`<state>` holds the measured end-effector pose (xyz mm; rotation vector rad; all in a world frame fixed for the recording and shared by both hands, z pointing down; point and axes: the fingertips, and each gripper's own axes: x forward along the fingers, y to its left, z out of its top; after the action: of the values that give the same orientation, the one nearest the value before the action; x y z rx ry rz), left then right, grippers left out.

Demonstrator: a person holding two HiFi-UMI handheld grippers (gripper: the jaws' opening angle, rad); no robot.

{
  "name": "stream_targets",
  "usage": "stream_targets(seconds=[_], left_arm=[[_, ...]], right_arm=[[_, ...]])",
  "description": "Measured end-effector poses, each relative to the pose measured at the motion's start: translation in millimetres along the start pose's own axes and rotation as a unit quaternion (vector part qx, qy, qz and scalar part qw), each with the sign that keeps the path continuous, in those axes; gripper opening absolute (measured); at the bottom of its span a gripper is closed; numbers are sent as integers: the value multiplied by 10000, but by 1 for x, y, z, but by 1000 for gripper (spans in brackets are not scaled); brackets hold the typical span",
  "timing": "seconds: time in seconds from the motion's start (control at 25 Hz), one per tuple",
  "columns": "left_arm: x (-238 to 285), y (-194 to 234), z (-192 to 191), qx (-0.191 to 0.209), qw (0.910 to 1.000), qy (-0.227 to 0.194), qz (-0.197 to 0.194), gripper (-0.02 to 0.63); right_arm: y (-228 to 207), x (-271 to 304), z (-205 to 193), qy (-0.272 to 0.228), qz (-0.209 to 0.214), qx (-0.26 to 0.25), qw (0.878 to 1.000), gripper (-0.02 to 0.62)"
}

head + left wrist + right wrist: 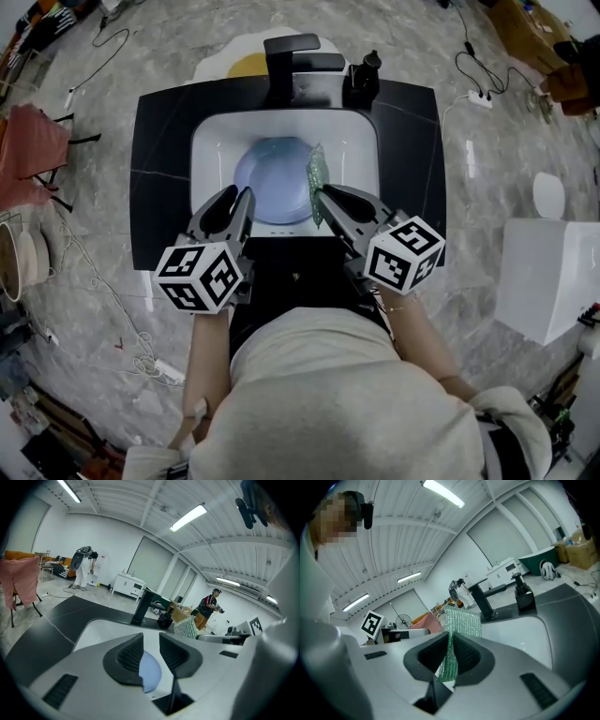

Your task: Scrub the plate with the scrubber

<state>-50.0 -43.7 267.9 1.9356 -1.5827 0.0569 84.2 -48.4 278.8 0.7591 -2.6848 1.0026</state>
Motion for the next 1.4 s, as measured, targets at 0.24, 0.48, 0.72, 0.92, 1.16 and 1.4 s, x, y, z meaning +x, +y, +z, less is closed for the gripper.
stream_targets(seconds=[0.24, 0.48, 0.72, 0.92, 1.16, 1.4], left_arm=[[10, 16, -18, -62, 9991, 406, 91, 115], [28, 46, -21, -72, 9976, 634, 276, 115], [55, 72, -22, 15, 9957, 897, 209, 115], [75, 94, -29, 12, 9937, 1064, 362, 115], [95, 109, -45, -7, 9900, 1367, 349, 115], [116, 123, -61, 109, 9866, 1587, 360, 115]], right_arm=[[-7, 14, -5, 146, -73, 126, 9998, 49], [-17, 35, -18, 288, -251, 317, 9988, 49], [-28, 53, -19, 409, -392, 348, 9978, 49], [-39, 62, -21, 484, -527, 392, 9967, 50], [-49, 75, -28, 658, -592, 399, 9953, 49], [-60, 93, -31, 796, -566, 373, 9945, 49]])
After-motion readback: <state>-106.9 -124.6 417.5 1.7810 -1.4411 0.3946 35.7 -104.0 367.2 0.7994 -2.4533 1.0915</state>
